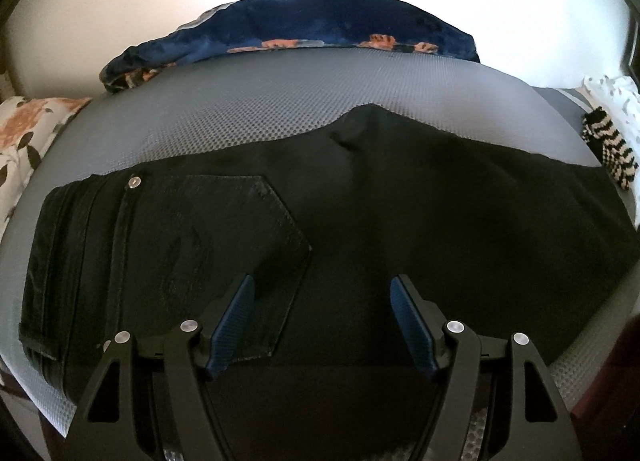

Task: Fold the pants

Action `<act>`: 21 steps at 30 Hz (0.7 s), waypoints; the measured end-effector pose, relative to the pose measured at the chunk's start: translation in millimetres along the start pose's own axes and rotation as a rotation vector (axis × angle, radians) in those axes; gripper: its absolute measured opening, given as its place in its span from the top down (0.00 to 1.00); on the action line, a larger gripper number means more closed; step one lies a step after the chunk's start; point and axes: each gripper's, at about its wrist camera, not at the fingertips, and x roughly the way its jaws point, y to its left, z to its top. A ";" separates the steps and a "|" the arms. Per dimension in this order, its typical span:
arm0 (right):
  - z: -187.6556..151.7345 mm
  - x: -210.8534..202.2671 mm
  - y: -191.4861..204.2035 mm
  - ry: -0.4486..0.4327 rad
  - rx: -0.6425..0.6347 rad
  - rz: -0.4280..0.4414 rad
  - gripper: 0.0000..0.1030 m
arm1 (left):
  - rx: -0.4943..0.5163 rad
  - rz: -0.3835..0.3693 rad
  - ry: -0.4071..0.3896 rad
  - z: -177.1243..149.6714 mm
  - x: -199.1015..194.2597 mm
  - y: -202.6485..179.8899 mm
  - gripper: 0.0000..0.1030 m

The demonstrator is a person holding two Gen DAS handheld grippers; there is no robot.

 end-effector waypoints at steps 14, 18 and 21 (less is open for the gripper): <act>-13.8 -6.2 -58.7 0.016 0.191 0.039 0.52 | -0.001 0.014 0.003 -4.5 3.0 0.5 0.28; -13.2 -0.6 -84.3 0.010 0.301 0.082 0.52 | 0.004 0.019 0.008 -3.9 5.1 0.6 0.27; -13.0 5.7 -100.4 0.009 0.374 0.111 0.52 | 0.006 0.022 0.010 -3.2 6.3 0.7 0.26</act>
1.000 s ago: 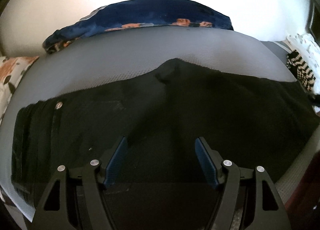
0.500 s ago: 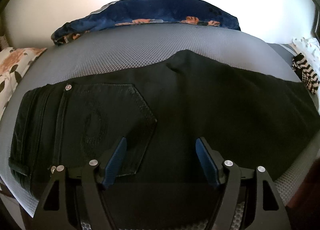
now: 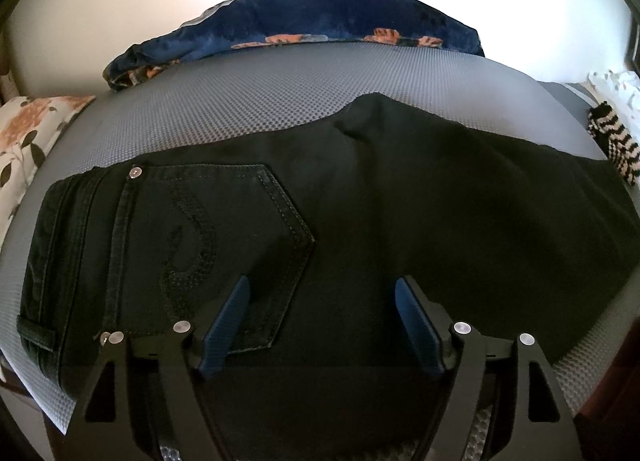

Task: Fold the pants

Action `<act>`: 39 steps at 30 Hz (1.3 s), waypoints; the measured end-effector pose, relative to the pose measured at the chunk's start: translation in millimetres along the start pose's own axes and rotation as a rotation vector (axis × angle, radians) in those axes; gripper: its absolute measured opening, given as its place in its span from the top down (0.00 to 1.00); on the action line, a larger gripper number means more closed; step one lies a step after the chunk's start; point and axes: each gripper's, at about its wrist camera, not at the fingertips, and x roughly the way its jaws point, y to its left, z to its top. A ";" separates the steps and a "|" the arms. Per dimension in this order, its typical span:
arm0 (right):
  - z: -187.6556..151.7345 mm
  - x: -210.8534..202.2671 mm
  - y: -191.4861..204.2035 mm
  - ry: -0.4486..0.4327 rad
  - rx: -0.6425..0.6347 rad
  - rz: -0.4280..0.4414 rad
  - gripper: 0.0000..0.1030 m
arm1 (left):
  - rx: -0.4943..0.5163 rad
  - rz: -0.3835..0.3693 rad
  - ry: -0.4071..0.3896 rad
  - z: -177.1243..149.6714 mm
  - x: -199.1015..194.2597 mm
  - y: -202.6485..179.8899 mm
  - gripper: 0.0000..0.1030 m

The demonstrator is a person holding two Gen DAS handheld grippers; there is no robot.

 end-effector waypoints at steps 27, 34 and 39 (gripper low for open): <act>35.4 4.4 74.0 -0.049 -0.056 0.246 0.91 | -0.088 -0.059 -0.004 8.4 -14.1 17.8 0.24; -1.2 20.1 182.1 0.051 -0.255 0.363 0.91 | -0.123 -0.068 -0.056 9.7 -39.8 40.5 0.24; -48.0 46.5 260.5 0.170 -0.405 0.441 0.91 | -0.153 -0.067 -0.074 9.6 -53.7 61.7 0.24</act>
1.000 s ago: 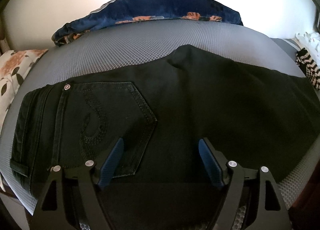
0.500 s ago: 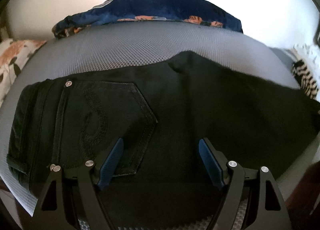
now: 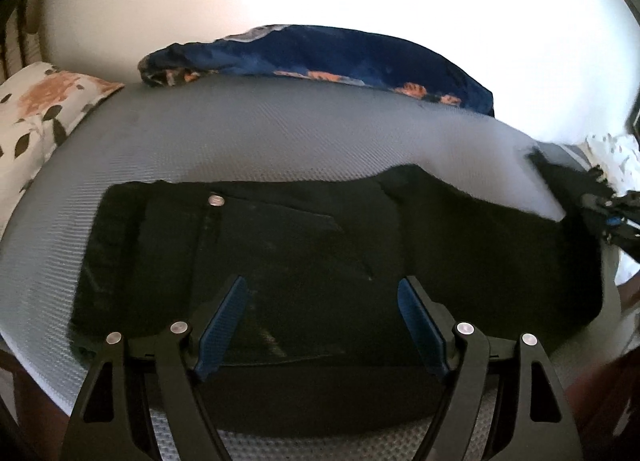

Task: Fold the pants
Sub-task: 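Grasp the jeans edge with the right gripper and lift it toward the left gripper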

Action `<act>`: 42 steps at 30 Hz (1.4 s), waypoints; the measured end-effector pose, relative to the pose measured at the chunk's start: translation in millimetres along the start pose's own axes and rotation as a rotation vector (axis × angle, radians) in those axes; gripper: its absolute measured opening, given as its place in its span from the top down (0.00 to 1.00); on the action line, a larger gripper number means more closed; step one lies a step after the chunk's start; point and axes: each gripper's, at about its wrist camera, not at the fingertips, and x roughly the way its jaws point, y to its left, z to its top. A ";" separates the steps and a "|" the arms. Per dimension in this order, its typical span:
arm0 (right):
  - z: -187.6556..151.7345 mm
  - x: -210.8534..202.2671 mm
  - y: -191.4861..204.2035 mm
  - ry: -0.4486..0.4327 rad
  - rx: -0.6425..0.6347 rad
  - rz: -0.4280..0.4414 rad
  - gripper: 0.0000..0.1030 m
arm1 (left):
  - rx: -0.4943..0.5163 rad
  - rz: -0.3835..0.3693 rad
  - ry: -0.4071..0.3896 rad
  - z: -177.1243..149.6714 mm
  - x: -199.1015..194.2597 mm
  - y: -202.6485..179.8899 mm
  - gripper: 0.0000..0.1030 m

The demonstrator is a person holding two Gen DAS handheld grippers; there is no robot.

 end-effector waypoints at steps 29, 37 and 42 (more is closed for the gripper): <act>-121.6 79.0 106.0 0.416 -0.548 -0.024 0.61 | -0.097 -0.233 0.123 11.6 -7.3 7.5 0.24; -88.9 30.4 67.1 0.266 -0.365 -0.055 0.49 | -0.176 -0.409 0.318 7.0 21.2 -16.9 0.26; -68.9 16.8 40.1 0.172 -0.229 -0.068 0.48 | -0.298 -0.512 0.461 4.1 45.9 -25.3 0.34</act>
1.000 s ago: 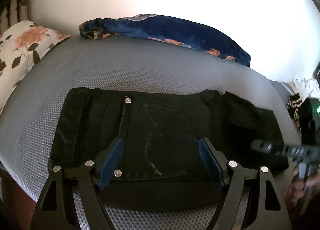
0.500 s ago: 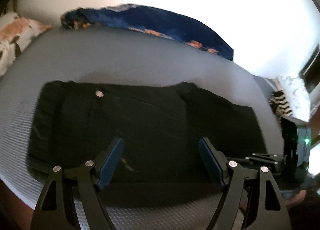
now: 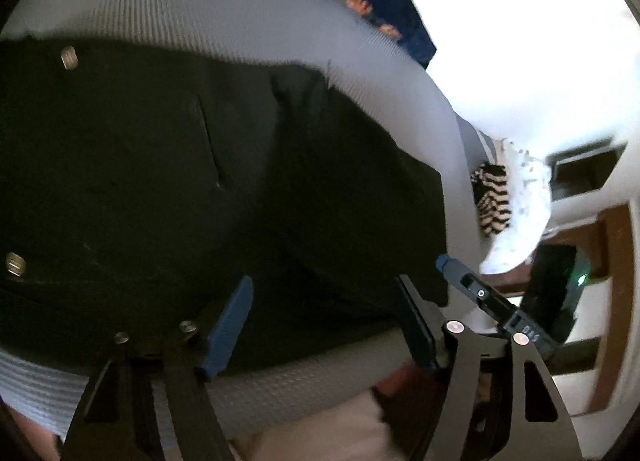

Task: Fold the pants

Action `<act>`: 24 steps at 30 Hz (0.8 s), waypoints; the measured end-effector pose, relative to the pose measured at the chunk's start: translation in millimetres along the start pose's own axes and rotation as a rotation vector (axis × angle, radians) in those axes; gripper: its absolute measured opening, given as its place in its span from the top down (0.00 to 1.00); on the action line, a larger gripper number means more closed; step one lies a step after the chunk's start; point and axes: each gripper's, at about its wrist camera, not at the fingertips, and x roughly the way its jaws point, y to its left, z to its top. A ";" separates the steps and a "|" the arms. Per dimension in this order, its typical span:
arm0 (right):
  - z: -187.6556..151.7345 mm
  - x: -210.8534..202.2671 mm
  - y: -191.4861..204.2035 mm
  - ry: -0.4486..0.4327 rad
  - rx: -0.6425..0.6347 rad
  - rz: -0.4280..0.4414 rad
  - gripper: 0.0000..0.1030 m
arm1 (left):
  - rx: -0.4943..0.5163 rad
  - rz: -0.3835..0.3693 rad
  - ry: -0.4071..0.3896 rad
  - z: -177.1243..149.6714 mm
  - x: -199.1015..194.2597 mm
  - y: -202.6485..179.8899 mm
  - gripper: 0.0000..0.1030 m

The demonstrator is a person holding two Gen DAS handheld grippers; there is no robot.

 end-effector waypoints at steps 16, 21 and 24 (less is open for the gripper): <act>1.0 -4.0 -26.5 -0.043 0.110 0.011 0.48 | -0.127 -0.039 0.135 -2.5 51.7 3.2 0.66; 0.8 -1.0 -28.5 -0.036 0.121 -0.018 0.48 | -0.124 -0.059 0.142 -11.0 58.8 3.8 0.91; -1.1 -3.1 -32.3 -0.033 0.130 -0.045 0.48 | -0.070 -0.052 0.096 -17.2 45.8 -3.8 0.92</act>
